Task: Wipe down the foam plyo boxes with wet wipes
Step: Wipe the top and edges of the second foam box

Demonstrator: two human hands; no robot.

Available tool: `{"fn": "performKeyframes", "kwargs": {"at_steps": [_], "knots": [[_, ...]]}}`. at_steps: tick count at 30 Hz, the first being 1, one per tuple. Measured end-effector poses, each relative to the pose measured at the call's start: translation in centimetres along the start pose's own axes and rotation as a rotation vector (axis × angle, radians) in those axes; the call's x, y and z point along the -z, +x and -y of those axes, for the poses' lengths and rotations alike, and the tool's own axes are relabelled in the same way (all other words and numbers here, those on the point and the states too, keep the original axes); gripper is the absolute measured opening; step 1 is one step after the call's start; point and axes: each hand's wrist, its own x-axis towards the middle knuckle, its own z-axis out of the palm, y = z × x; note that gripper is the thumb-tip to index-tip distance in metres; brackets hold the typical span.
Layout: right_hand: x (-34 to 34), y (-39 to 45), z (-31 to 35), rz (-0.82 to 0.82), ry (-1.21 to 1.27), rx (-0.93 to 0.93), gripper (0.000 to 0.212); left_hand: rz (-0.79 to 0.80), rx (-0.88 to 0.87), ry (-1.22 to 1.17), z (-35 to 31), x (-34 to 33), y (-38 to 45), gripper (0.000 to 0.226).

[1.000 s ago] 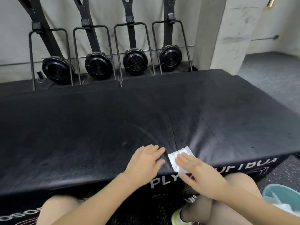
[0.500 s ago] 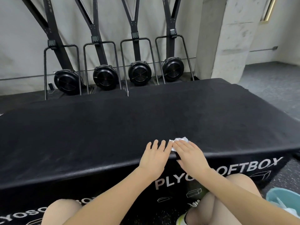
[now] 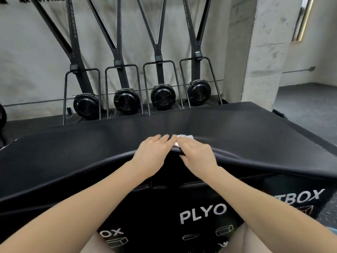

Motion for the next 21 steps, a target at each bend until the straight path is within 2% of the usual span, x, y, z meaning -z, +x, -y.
{"fn": "performKeyframes", "kwargs": {"at_steps": [3,6,10,12,14,16,18,21], "knots": [[-2.5,-0.7,2.3,0.035,0.043,0.013,0.051,-0.061,0.007,0.072,1.5,-1.7,-3.0,0.080],[-5.1,-2.2,4.4,0.077,0.080,0.028,0.050,-0.021,0.025,0.054,2.1,-3.9,-5.9,0.084],[-7.9,-5.1,6.0,0.165,0.159,0.083,0.043,0.122,0.030,0.031,2.2,-7.8,-9.9,0.083],[-9.2,-7.1,6.0,0.262,0.192,0.066,0.045,0.272,0.035,-0.009,1.9,-9.7,-11.2,0.087],[-10.1,-9.2,5.5,0.451,0.181,0.045,0.063,0.436,0.052,-0.090,1.4,-10.5,-12.0,0.086],[-9.8,-10.5,5.1,0.569,0.209,0.016,0.075,0.501,0.098,-0.193,0.8,-10.1,-11.8,0.077],[-8.2,-10.2,4.8,0.621,0.400,-0.088,0.078,0.371,0.125,-0.325,0.3,-9.8,-11.1,0.069],[-6.1,-8.3,3.2,0.638,0.694,-0.298,0.072,0.179,0.065,-0.444,-0.7,-9.8,-9.3,0.048]]}}
